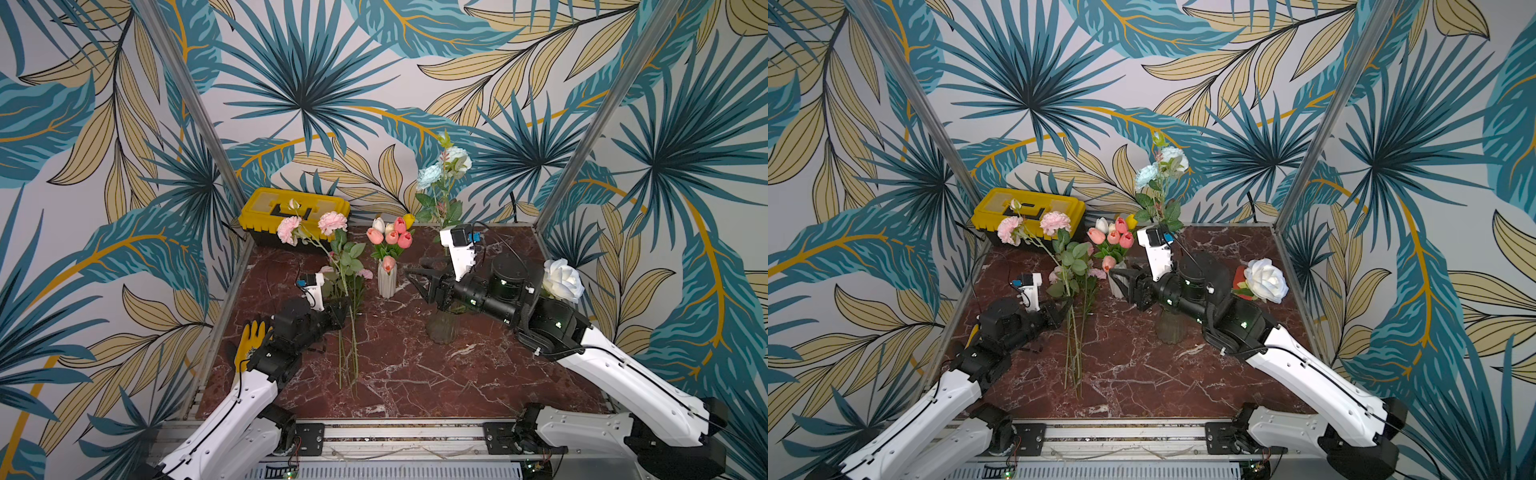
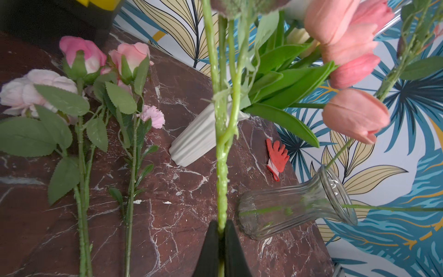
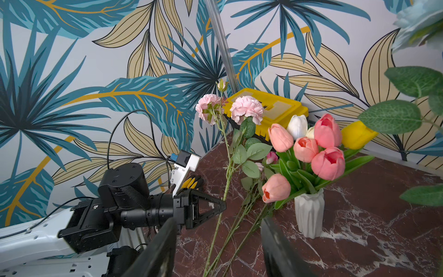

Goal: Pick out pink flowers from the vase
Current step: Place the flower at the center of the board.

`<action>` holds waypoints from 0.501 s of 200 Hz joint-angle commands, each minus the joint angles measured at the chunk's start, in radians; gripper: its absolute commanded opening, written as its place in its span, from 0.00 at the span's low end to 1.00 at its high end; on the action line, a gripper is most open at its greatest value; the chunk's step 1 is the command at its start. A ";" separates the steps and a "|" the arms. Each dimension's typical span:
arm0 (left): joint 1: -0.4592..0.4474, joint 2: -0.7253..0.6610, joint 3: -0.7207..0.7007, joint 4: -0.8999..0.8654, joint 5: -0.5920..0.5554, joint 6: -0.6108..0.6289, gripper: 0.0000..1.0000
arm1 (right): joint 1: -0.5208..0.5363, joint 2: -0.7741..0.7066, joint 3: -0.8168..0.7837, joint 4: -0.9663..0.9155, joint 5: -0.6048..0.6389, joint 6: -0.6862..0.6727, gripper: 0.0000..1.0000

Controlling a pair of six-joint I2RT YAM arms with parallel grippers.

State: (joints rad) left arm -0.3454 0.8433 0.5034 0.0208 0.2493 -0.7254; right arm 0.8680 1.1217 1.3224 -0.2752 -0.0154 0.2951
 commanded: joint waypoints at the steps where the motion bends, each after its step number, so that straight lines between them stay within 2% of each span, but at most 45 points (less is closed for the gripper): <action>1: 0.066 0.086 -0.046 0.097 0.080 -0.024 0.00 | 0.005 0.005 -0.009 0.018 -0.022 0.022 0.57; 18: 0.110 0.168 -0.037 0.136 0.155 -0.019 0.00 | 0.006 0.006 -0.012 0.021 -0.027 0.023 0.57; 36: 0.121 0.251 -0.011 0.137 0.184 0.008 0.00 | 0.008 0.007 -0.024 0.022 -0.029 0.030 0.57; 100: 0.139 0.428 0.015 0.148 0.187 0.040 0.00 | 0.008 0.003 -0.059 0.040 -0.033 0.046 0.57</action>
State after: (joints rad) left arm -0.2203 1.2407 0.4976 0.1173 0.4160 -0.7109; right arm 0.8715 1.1278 1.2881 -0.2596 -0.0383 0.3264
